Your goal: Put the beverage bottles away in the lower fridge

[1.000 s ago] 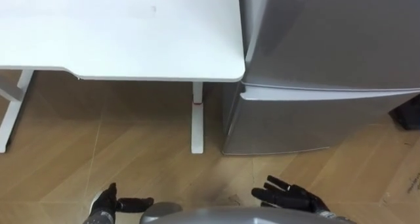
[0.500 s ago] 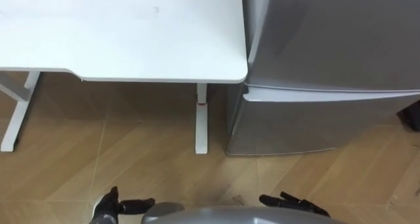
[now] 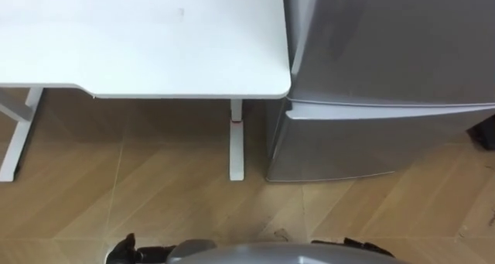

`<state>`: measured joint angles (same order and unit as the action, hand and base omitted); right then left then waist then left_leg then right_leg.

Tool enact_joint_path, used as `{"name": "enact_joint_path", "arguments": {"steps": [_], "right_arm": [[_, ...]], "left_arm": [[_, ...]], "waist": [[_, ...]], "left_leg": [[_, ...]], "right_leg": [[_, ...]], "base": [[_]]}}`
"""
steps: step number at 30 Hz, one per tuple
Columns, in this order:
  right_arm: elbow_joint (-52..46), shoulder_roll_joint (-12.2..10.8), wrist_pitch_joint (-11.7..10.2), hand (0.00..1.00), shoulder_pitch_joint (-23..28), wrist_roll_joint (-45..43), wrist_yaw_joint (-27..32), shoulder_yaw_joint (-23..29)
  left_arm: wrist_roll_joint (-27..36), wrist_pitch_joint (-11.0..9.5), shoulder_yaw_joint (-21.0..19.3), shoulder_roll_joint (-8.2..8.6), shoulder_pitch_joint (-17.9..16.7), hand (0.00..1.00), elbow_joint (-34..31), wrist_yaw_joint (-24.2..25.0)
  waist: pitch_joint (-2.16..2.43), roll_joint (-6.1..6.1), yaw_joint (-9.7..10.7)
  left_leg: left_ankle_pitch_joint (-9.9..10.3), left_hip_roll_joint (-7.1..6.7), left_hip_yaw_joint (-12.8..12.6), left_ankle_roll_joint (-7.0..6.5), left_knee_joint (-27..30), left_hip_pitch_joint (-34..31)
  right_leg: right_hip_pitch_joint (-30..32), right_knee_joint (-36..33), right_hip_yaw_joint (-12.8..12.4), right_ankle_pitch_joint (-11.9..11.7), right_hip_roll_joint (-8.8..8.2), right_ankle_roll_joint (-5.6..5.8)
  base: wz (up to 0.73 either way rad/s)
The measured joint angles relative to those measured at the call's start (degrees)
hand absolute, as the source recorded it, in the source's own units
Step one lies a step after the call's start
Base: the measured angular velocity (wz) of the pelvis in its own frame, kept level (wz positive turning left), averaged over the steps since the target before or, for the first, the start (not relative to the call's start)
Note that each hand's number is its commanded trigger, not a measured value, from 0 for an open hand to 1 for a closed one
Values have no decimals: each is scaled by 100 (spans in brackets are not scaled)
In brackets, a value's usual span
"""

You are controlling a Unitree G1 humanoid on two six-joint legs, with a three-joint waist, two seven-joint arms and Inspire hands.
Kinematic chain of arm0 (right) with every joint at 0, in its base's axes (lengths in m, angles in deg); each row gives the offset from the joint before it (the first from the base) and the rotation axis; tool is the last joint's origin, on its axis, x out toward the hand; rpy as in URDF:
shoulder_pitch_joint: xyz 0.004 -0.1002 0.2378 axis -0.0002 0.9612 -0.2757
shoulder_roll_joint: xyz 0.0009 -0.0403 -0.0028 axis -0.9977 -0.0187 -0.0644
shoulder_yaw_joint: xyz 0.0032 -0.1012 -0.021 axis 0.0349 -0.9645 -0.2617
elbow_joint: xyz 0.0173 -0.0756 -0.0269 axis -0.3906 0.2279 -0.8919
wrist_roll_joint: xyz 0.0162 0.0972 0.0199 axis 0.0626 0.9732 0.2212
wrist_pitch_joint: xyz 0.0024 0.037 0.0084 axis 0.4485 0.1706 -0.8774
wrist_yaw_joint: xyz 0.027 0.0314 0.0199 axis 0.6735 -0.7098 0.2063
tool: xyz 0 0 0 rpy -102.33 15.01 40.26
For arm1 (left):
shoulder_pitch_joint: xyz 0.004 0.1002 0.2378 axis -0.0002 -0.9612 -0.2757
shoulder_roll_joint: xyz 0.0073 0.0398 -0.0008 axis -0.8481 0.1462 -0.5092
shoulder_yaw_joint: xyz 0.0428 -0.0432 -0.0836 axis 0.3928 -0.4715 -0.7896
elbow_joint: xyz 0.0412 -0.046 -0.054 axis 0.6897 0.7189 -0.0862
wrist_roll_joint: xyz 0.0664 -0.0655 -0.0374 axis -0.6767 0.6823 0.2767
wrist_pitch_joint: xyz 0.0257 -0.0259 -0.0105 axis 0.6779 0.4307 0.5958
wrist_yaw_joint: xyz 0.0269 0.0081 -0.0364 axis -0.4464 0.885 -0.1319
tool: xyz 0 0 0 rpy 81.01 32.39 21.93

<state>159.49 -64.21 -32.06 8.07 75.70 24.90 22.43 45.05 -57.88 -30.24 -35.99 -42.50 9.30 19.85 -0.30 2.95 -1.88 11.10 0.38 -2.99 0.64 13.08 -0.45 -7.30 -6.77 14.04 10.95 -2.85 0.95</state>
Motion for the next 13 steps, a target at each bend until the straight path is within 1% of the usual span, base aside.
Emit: {"name": "enact_joint_path", "arguments": {"steps": [3, 7, 11, 13], "right_arm": [[-2, -3, -5, 0, -38, -152, 119, 22], [-2, -8, -14, 0, -51, -368, 116, 178], [2, -1, -12, 0, -57, -382, 117, 238], [4, 0, -9, 0, -54, -382, 118, 277]], "left_arm": [[-8, 34, 0, 1, 38, 0, 14, 21], [-8, 106, -30, -4, 95, 0, 118, 129], [0, 145, -18, -3, 153, 0, 130, 281], [3, 206, -5, -4, 173, 0, 152, 360]], "waist": [[-3, -12, 16], [-10, -29, 31], [-18, -64, 62], [-26, -76, 84]], "left_leg": [[0, -1, 5, 0, -3, -2], [1, -3, 6, 0, -28, -2], [1, -5, 4, 1, -40, 3], [1, -5, -5, 0, -48, 2]], "right_leg": [[0, 3, 4, 1, 1, 1], [3, 5, -2, 11, 1, 5], [11, 5, -6, 18, -1, 5], [21, 3, -19, 20, -1, 6]], "base": [[0], [0], [0], [0]]}}
